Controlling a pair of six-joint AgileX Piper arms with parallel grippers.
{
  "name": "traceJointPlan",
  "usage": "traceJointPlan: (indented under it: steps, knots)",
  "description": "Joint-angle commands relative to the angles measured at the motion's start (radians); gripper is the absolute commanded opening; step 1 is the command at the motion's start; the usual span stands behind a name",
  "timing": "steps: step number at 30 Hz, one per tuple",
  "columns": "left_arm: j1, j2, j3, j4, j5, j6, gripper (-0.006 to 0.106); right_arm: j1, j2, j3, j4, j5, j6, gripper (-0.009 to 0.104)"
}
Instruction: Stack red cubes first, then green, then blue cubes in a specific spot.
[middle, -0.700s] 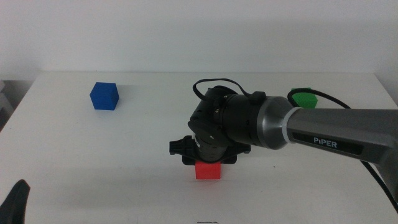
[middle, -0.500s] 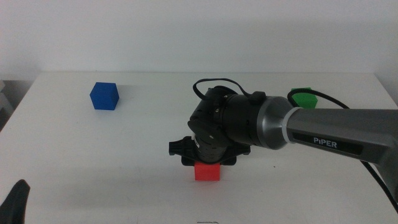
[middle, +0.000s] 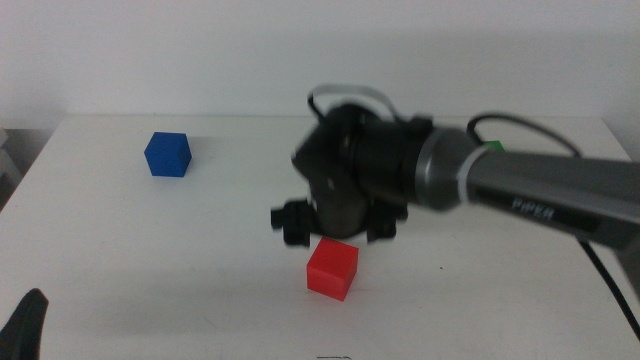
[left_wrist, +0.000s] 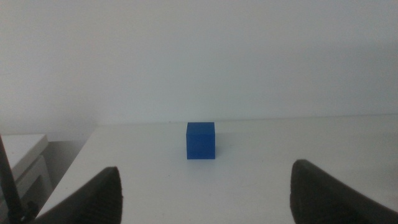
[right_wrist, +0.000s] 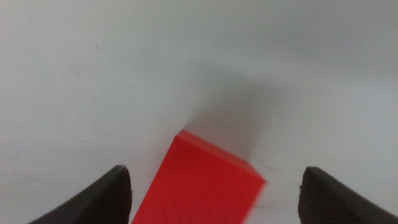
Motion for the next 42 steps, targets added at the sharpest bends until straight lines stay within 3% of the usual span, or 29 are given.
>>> traceJointPlan:
  steps: [1,5,8,21,26,30,42]
  knots:
    - [-0.001,-0.020,-0.003,-0.012,-0.084,-0.004,0.091,-0.009,-0.090,-0.123,-0.050,0.125,-0.067,0.071]
    - [-0.001,-0.020,-0.003,-0.012,-0.084,-0.004,0.091,-0.040,-0.096,-0.312,-0.089,0.285,-0.187,0.071]
    - [-0.001,-0.020,-0.003,-0.012,-0.084,-0.004,0.091,-0.099,-0.096,-0.426,-0.082,0.318,-0.296,0.071]
    - [-0.001,-0.020,-0.003,-0.012,-0.084,-0.004,0.091,-0.520,-0.076,-0.503,0.078,0.293,-0.618,0.071]
    - [-0.001,-0.020,-0.003,-0.012,-0.084,-0.004,0.091,-0.642,-0.027,-0.502,0.187,0.247,-0.739,0.071]
    - [-0.001,-0.020,-0.003,-0.012,-0.084,-0.004,0.091,-0.685,0.035,-0.502,0.240,0.197,-0.844,0.071]
    - [-0.001,-0.020,-0.003,-0.012,-0.084,-0.004,0.091,-0.694,0.215,-0.502,0.252,0.101,-0.888,0.071]
